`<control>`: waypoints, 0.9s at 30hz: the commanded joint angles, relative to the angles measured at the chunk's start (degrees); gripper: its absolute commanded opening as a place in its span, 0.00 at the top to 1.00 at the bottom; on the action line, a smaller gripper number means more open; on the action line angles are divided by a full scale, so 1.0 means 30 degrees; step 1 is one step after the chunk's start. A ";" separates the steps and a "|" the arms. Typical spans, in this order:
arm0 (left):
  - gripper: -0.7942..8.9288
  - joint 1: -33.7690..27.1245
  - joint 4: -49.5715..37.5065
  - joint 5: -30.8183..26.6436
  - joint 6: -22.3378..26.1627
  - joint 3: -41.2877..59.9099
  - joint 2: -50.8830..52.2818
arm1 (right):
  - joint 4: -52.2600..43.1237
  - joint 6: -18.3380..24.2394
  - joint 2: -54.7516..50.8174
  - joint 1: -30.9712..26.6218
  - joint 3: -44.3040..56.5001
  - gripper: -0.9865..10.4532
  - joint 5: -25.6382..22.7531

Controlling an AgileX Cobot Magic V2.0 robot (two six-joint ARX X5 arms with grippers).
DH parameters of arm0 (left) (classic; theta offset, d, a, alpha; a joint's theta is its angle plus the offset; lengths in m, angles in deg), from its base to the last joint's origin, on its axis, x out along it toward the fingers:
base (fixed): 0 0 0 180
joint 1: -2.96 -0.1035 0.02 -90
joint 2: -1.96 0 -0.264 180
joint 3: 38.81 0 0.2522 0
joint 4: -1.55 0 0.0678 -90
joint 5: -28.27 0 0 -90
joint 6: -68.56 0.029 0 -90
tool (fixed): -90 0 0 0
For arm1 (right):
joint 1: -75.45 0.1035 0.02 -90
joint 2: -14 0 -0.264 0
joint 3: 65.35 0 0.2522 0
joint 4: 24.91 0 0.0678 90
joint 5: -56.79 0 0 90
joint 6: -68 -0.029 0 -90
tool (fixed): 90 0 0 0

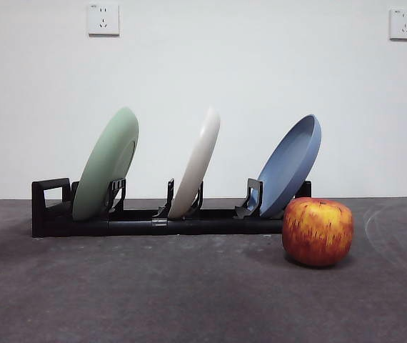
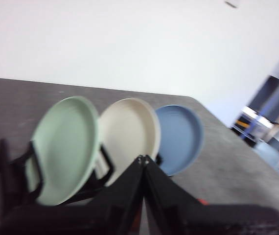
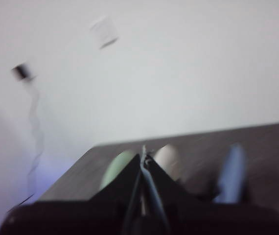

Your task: Take the green plate from the plate rack,put the plate on the table,take the apple from the table,put the apple in the plate

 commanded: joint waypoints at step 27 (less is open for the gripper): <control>0.83 0.4590 0.8109 -0.2135 0.3927 -1.1912 -1.3078 | 1.0455 0.3854 1.4892 0.8954 -1.3340 0.68 -0.5202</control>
